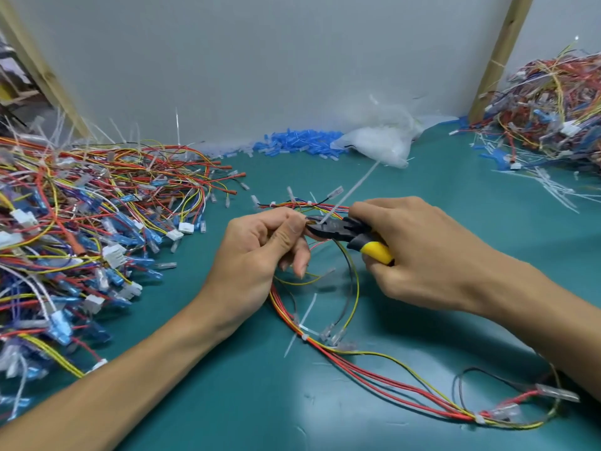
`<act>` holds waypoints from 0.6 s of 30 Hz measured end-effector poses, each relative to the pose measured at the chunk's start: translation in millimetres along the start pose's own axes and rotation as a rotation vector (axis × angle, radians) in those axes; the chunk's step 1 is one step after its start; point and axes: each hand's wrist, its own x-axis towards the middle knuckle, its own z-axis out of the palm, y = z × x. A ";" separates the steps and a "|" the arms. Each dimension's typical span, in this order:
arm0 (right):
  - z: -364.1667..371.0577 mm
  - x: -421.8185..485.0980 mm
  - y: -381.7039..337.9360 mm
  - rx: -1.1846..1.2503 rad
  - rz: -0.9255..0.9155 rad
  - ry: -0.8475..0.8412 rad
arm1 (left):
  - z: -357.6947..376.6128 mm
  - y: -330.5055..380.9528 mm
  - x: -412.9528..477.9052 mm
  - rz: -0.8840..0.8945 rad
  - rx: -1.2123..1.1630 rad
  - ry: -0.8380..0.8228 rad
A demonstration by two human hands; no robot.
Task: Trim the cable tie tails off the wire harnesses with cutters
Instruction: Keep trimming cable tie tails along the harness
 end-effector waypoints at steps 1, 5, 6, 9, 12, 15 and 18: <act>0.7 0.2 0.5 -0.001 -0.003 -0.001 | -0.1 -0.6 0.1 -0.001 0.002 -0.003; 2.8 0.2 -1.3 0.071 0.014 -0.009 | 0.6 0.2 0.6 -0.001 -0.001 -0.012; 2.8 0.2 -2.5 0.094 0.016 -0.014 | 0.8 0.4 0.5 0.000 -0.001 -0.011; 1.0 0.1 -1.7 0.064 0.025 -0.023 | 0.7 -0.2 0.3 0.001 0.009 -0.016; -4.3 -0.8 -1.6 0.014 0.032 -0.004 | 0.8 0.0 -0.9 0.013 -0.010 -0.029; -6.7 -0.8 -3.6 -0.001 0.046 -0.017 | 1.9 1.6 -2.7 0.001 -0.034 -0.051; -10.5 1.0 -4.5 -0.026 0.075 -0.015 | 0.7 3.1 -1.3 -0.017 -0.054 -0.070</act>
